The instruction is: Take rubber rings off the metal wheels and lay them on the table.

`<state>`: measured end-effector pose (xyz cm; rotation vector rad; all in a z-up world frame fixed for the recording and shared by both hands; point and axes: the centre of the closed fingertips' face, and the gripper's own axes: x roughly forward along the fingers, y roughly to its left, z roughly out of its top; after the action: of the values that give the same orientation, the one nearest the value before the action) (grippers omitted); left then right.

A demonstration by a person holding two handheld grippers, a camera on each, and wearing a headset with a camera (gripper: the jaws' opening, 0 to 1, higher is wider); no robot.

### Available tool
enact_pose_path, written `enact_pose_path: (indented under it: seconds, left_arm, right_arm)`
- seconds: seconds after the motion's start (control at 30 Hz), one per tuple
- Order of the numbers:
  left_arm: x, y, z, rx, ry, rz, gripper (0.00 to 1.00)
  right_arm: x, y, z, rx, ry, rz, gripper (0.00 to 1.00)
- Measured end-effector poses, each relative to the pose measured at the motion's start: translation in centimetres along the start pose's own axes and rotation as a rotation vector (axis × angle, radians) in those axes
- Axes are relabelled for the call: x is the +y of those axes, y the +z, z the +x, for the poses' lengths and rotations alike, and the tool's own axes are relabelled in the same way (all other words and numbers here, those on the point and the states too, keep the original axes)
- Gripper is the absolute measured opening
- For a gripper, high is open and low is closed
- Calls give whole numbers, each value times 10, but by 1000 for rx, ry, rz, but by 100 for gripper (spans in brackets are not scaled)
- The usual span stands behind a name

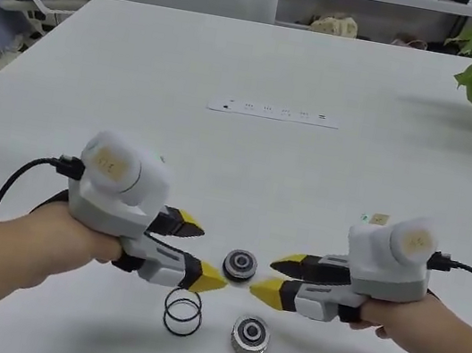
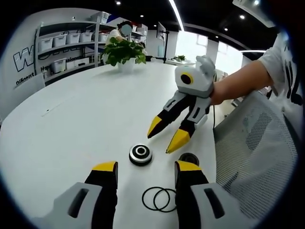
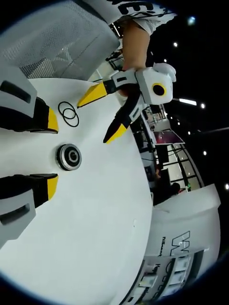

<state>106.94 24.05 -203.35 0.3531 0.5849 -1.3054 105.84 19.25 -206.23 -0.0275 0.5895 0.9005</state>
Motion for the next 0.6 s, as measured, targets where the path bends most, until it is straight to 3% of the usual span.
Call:
enact_pose_path:
  seconds: [0.33, 0.6]
  left_arm:
    - [-4, -3, 18, 26, -21, 5, 38]
    - [-1, 1, 29, 28, -23, 3, 32]
  right_arm:
    - [0, -3, 0, 4, 0, 0, 32]
    - [1, -5, 1, 8, 2, 1, 31]
